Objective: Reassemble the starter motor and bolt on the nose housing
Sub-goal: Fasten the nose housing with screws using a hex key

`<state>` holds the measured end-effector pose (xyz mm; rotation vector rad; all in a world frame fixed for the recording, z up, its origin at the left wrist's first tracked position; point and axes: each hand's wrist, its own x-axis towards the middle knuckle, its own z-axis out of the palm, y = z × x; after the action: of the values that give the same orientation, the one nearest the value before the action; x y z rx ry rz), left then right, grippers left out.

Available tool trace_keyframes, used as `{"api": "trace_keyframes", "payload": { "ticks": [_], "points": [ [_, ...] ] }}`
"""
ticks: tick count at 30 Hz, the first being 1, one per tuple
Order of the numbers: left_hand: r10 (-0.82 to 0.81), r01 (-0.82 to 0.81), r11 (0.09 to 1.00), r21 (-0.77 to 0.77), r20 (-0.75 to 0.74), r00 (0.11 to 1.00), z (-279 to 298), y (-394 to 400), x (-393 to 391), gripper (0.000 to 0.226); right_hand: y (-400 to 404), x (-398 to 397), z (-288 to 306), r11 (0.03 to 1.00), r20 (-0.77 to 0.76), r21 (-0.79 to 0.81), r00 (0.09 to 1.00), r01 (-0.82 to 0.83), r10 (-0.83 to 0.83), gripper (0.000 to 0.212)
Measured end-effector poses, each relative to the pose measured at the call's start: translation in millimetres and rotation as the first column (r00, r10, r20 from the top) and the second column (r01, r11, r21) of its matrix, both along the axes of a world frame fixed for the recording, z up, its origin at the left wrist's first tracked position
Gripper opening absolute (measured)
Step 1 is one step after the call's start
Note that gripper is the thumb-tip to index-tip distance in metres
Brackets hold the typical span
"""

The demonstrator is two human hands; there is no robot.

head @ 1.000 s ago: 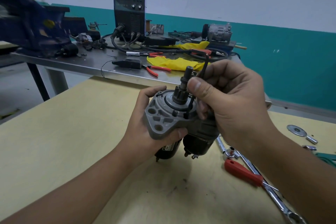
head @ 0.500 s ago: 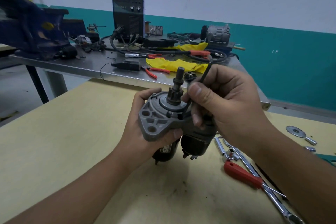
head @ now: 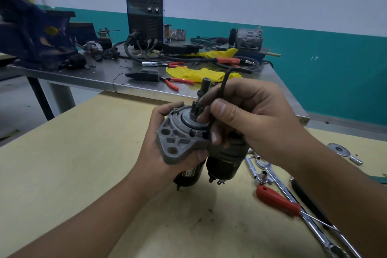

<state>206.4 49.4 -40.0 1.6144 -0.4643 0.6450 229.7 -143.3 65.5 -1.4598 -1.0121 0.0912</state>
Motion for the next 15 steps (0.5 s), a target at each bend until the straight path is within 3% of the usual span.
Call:
{"api": "trace_keyframes", "payload": {
  "ticks": [8, 15],
  "points": [
    [-0.030, 0.029, 1.000, -0.007, -0.013, 0.999, -0.2, -1.5, 0.4, 0.077, 3.9, -0.6, -6.2, 0.992, -0.018, 0.039, 0.992, 0.123, -0.122, 0.018],
    [0.000, 0.000, 1.000, -0.007, -0.005, 1.000, -2.2, -0.3, 2.9, 0.078, 7.9, -3.9, -7.7, 0.986, 0.053, 0.083, 0.988, 0.143, -0.148, 0.020]
  ]
}}
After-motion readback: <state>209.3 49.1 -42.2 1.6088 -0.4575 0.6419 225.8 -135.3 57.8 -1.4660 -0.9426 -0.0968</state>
